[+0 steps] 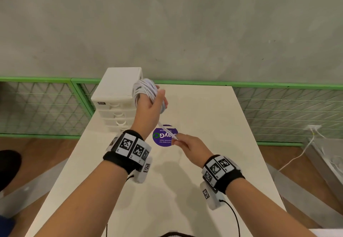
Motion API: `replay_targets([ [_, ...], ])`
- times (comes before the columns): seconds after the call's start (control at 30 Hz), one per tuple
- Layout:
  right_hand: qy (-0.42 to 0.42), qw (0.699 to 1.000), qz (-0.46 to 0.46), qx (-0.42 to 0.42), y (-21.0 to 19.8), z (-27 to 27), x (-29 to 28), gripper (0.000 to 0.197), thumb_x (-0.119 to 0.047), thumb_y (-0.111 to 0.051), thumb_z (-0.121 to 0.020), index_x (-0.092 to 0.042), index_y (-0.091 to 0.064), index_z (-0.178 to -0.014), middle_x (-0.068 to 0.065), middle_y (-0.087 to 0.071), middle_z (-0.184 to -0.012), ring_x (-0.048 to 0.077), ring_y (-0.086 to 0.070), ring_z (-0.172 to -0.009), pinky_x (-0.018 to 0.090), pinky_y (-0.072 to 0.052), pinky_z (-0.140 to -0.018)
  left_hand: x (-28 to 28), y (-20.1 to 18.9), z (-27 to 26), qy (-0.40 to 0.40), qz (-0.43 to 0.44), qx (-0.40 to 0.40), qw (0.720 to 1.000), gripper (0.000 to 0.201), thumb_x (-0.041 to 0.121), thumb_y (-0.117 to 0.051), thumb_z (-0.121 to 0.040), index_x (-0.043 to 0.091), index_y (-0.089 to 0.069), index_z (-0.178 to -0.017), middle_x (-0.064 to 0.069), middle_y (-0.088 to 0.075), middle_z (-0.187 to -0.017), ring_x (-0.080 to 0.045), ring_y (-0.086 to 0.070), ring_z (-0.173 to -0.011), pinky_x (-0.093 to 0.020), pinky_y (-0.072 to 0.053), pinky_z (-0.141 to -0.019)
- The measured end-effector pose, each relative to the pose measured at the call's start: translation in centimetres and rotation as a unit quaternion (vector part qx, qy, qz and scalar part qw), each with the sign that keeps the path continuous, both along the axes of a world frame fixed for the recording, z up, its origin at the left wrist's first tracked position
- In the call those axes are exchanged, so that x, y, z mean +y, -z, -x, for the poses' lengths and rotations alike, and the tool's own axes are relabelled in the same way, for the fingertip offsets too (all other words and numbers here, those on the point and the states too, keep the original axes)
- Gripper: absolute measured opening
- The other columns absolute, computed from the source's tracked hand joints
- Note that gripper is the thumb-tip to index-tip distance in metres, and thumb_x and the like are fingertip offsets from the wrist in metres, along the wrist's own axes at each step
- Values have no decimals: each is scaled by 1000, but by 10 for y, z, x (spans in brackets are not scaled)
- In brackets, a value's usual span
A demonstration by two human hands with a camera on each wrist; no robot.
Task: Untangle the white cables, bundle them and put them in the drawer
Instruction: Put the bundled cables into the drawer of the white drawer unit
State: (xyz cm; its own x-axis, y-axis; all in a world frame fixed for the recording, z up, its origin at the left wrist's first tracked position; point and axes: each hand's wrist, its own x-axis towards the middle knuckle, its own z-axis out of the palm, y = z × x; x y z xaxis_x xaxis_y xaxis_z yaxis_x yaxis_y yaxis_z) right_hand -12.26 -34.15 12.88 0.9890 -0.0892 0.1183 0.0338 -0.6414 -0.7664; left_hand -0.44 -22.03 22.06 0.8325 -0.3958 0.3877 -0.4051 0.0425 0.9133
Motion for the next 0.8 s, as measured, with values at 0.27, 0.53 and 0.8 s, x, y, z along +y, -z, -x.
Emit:
replay_targets([
  [0.27,43,980,-13,-194,-51,-14,-15,15,-12,-72,-78,-25,-71,-85,-15,-52,-71,4,-46,-63,12,-35,-64,7,32,18,186,-243,150,940,67,57,-33,-96,-1,-54,-73,-23,-53,-60,-22,-52,-50,-28,-44,-51],
  [0.53,55,976,-141,-158,-73,-12,-22,14,-23,-56,-89,-27,-68,-95,-3,-48,-85,0,-48,-73,10,-40,-72,5,9,43,290,-147,199,925,53,43,-66,-80,-4,-48,-63,-2,-39,-35,-15,-34,-31,-23,-36,-43],
  [0.8,-31,940,-311,-136,-88,3,-16,72,-72,-40,-79,-12,-57,-116,-1,-65,-102,11,-61,-93,20,-48,-81,-2,-17,49,339,-54,255,904,25,14,-61,-80,-2,-49,-65,1,-37,-31,-10,-32,-25,-16,-32,-38],
])
